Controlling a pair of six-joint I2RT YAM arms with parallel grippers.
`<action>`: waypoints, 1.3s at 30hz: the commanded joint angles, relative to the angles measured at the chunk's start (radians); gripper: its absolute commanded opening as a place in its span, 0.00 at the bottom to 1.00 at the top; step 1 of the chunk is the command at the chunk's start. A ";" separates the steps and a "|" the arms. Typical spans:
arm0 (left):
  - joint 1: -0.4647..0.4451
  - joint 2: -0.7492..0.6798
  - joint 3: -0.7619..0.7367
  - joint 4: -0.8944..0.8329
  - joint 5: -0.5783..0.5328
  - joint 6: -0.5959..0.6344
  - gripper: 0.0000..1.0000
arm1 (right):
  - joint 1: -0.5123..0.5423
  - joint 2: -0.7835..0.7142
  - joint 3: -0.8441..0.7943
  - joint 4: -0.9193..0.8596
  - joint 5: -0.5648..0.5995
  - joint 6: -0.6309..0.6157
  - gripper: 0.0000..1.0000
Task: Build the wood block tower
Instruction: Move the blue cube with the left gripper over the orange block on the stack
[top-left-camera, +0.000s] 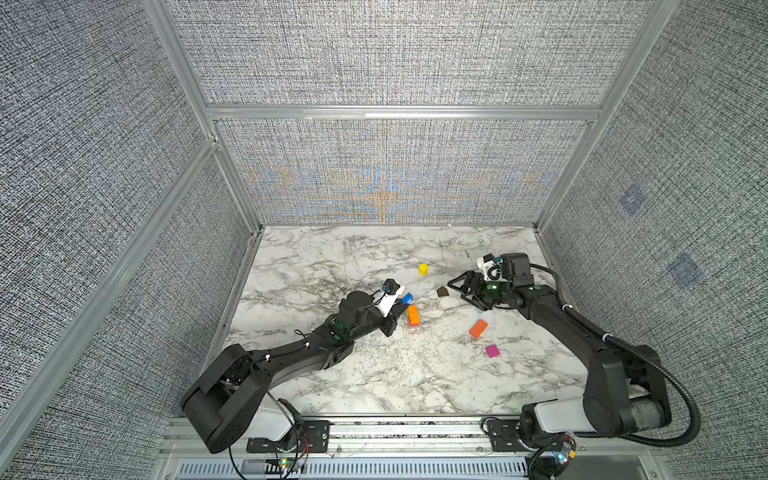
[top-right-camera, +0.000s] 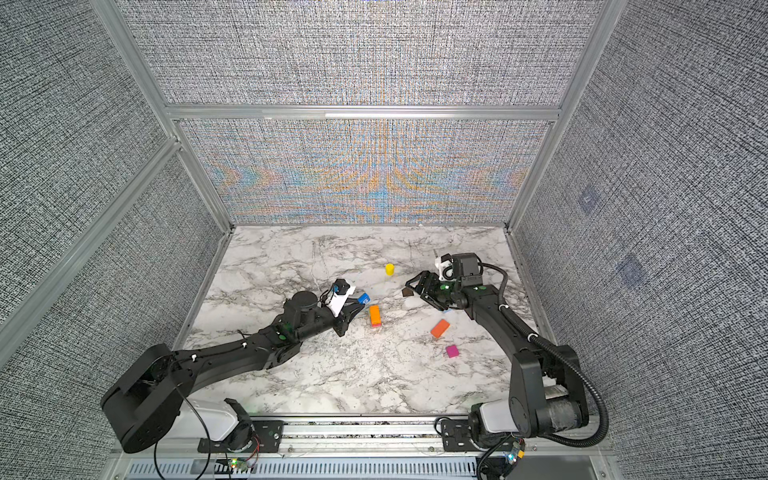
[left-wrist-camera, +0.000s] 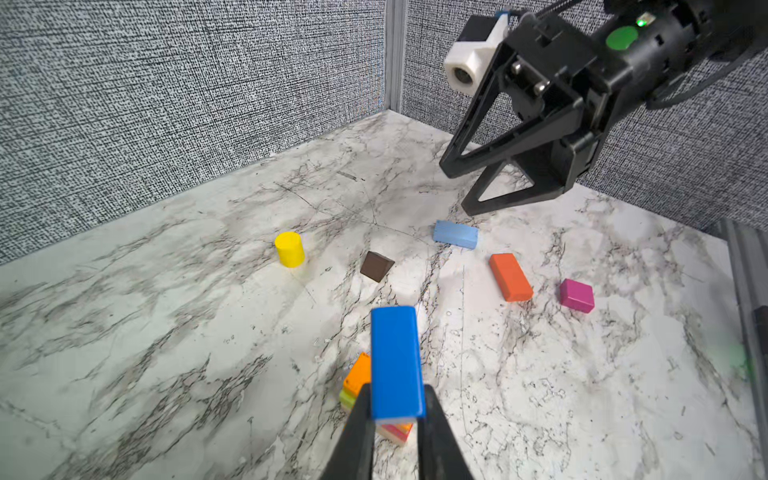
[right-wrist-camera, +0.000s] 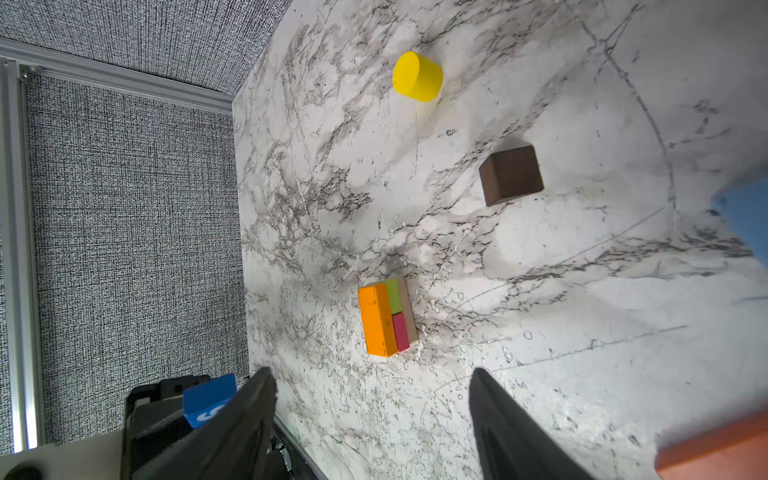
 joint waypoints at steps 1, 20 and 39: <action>0.006 0.039 0.025 -0.005 0.076 0.071 0.13 | -0.011 0.017 0.006 0.014 -0.026 -0.023 0.75; 0.075 0.327 0.059 0.193 0.217 0.115 0.12 | -0.026 0.132 0.055 -0.027 -0.013 -0.069 0.75; 0.091 0.412 0.117 0.163 0.247 0.170 0.11 | -0.027 0.163 0.068 -0.035 -0.011 -0.086 0.75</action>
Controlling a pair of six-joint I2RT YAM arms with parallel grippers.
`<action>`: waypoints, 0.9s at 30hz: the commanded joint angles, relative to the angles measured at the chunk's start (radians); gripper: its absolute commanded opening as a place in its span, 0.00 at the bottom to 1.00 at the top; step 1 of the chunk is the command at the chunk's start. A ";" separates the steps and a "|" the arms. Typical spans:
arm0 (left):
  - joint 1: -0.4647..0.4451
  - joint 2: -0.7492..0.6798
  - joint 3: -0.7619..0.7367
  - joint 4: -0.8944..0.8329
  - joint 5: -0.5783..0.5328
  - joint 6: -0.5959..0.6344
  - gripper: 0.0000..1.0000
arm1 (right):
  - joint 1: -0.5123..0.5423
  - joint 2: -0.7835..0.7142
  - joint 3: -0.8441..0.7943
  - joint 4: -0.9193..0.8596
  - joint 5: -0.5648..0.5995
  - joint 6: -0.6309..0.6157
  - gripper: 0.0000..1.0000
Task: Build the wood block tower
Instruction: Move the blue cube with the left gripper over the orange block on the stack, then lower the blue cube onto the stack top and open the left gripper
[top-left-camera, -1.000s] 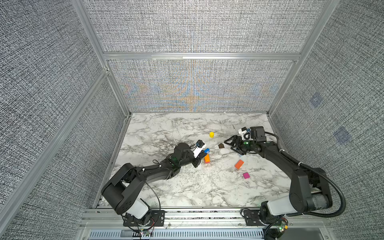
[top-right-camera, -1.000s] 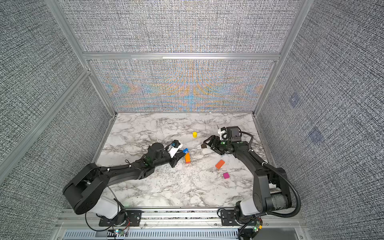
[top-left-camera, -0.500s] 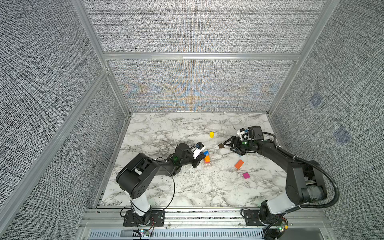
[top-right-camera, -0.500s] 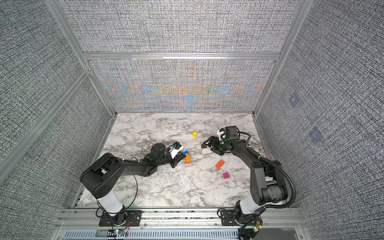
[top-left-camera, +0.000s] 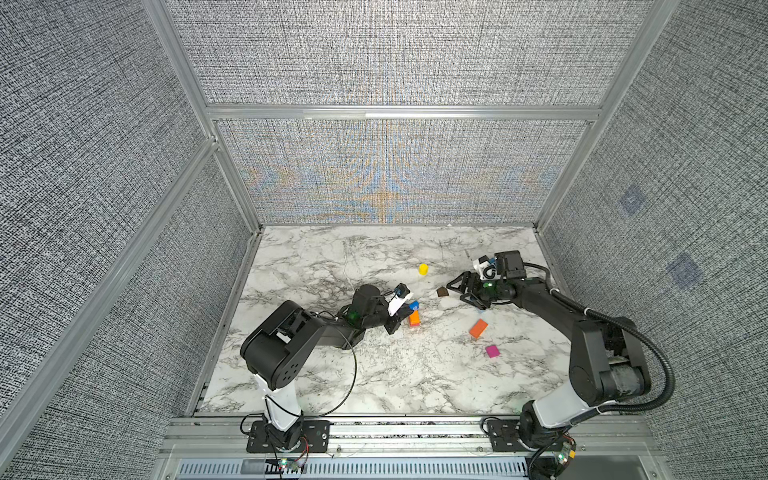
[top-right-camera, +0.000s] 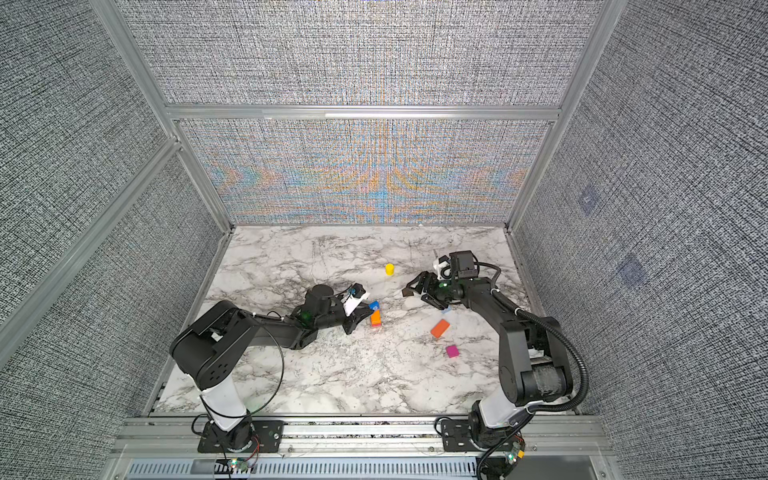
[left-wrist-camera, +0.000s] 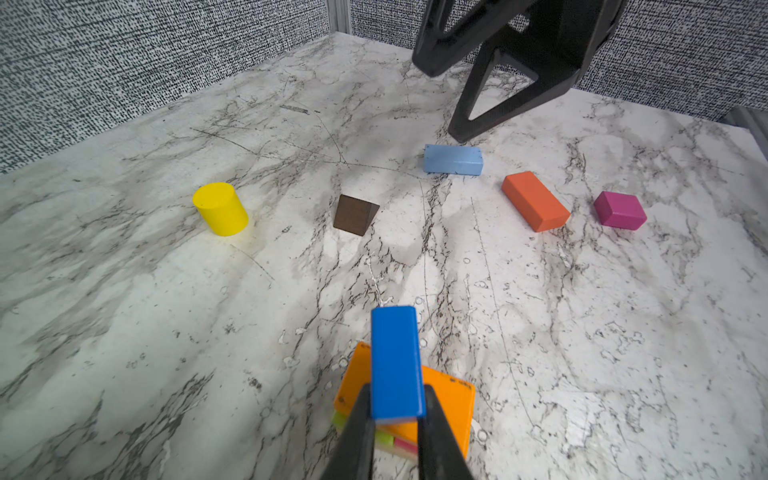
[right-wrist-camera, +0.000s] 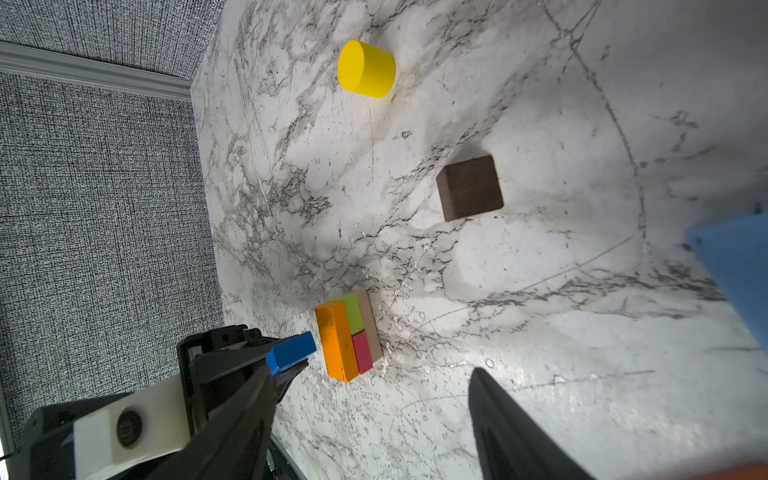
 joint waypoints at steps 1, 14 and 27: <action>0.004 0.012 0.020 -0.011 0.025 0.025 0.11 | 0.000 0.002 0.003 -0.009 0.006 -0.014 0.75; 0.006 0.029 0.023 -0.021 0.034 0.025 0.11 | 0.001 0.011 0.003 -0.017 0.013 -0.020 0.75; 0.010 0.043 0.022 0.005 -0.002 0.030 0.11 | 0.001 0.020 0.003 -0.013 0.013 -0.018 0.75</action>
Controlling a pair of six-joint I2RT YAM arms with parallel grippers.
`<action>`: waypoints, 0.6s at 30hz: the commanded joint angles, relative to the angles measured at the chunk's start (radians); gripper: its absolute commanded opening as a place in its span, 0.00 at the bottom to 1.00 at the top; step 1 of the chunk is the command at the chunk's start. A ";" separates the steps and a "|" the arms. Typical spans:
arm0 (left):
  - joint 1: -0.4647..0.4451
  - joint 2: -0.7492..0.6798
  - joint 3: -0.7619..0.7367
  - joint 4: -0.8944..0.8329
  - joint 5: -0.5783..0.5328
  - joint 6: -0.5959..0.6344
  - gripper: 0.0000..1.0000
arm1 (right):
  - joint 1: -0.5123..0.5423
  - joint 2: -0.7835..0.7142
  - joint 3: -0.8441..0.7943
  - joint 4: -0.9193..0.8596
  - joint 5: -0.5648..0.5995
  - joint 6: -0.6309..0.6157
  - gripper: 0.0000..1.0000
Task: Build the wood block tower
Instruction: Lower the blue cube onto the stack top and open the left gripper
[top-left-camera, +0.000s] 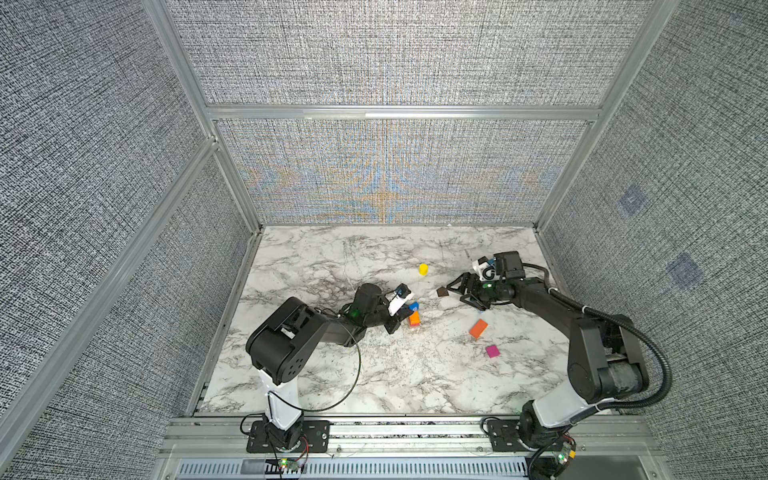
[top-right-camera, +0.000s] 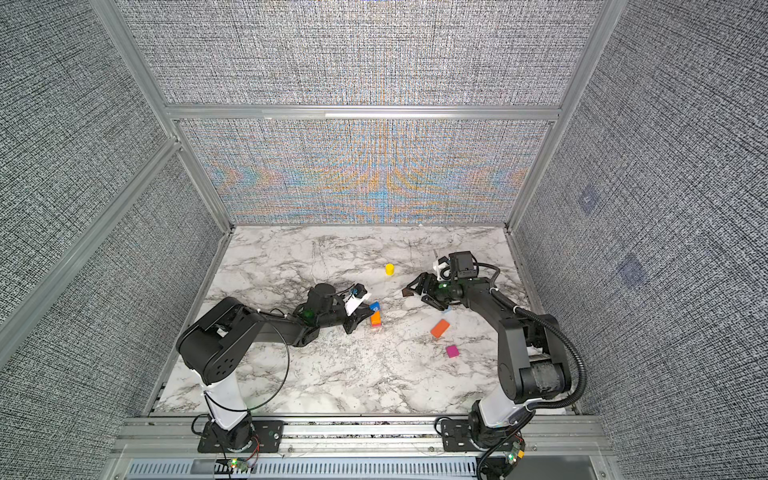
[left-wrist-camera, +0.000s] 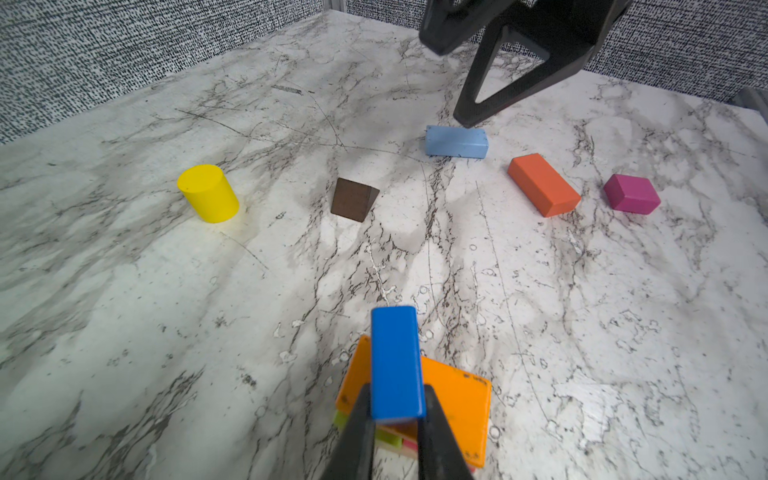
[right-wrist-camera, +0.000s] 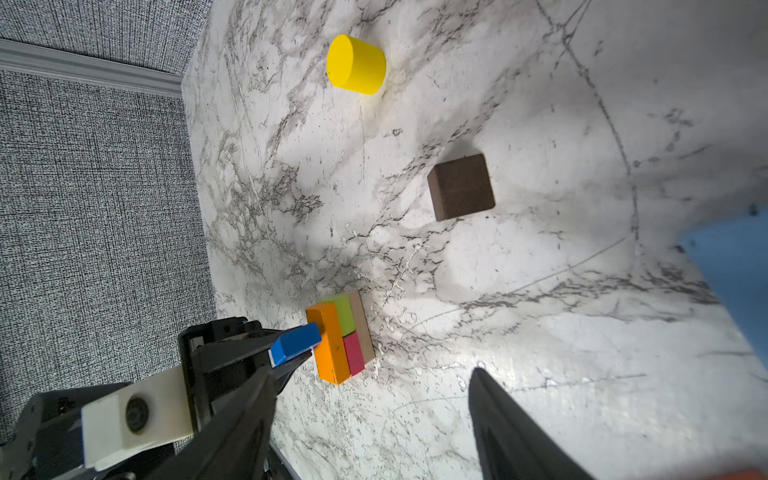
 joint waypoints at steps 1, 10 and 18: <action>0.003 0.005 -0.001 0.032 -0.017 0.006 0.11 | 0.000 0.002 0.003 -0.012 0.009 -0.008 0.75; 0.008 0.015 0.001 0.052 -0.024 0.000 0.11 | 0.001 0.005 0.003 -0.013 0.008 -0.008 0.75; 0.009 0.024 0.008 0.052 -0.025 -0.004 0.11 | 0.002 0.007 0.002 -0.011 0.007 -0.009 0.76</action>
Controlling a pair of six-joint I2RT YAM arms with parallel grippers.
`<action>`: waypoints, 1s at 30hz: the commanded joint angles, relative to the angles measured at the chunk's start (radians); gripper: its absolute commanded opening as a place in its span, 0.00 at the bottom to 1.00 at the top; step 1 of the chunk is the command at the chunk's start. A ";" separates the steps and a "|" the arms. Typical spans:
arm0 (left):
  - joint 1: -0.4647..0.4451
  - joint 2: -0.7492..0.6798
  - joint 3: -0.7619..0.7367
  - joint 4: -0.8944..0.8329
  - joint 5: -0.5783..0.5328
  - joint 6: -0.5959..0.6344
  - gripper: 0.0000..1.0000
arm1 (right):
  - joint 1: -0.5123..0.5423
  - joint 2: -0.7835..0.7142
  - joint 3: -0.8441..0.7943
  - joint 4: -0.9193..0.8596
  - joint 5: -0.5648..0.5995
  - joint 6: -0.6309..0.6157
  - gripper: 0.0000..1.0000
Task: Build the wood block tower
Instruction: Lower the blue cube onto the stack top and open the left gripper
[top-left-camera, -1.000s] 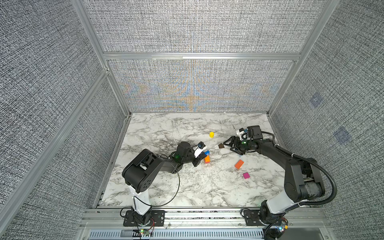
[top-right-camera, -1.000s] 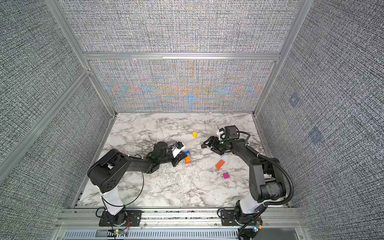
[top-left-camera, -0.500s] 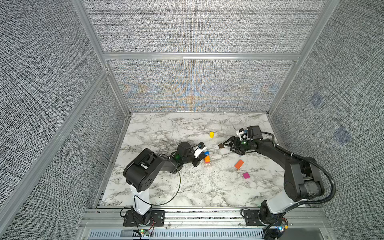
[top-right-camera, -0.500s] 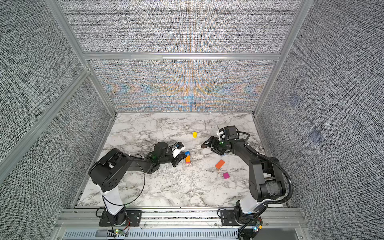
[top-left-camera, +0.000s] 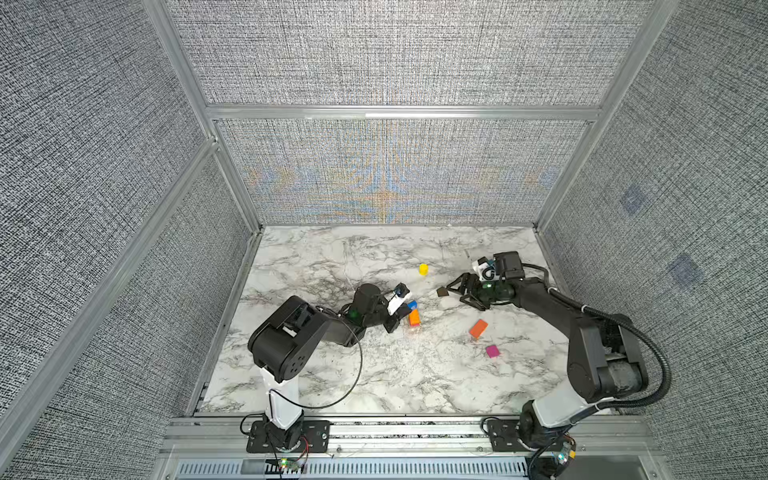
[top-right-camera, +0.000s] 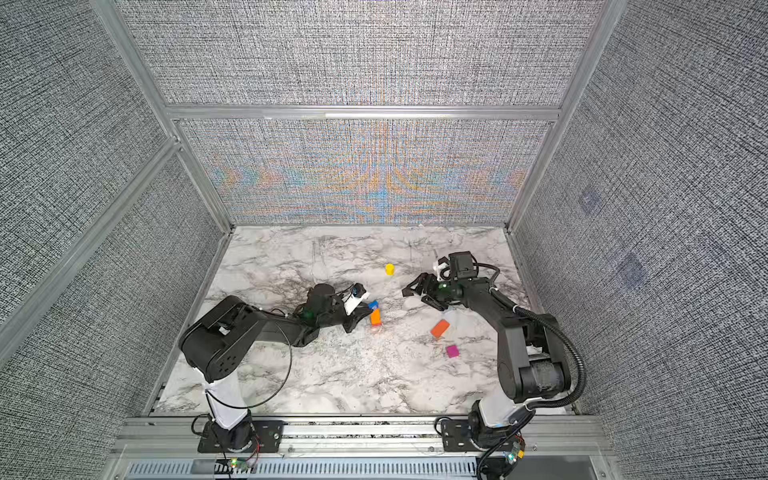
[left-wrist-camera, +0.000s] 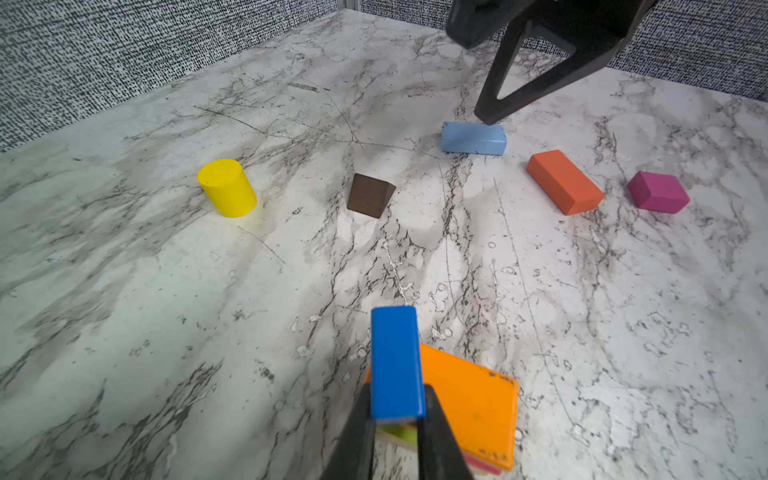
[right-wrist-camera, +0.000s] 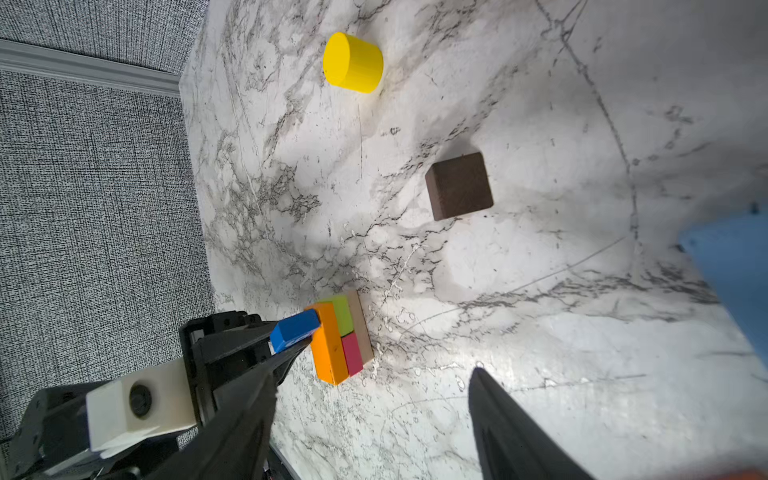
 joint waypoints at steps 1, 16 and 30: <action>0.001 0.007 0.010 0.024 -0.004 -0.005 0.12 | 0.001 0.003 0.002 -0.010 0.008 -0.009 0.75; 0.001 -0.001 0.006 0.013 0.002 -0.002 0.25 | 0.002 0.001 0.003 -0.013 0.009 -0.011 0.76; 0.001 -0.037 -0.018 0.025 -0.041 0.007 0.54 | 0.001 -0.018 0.009 -0.055 0.045 -0.030 0.78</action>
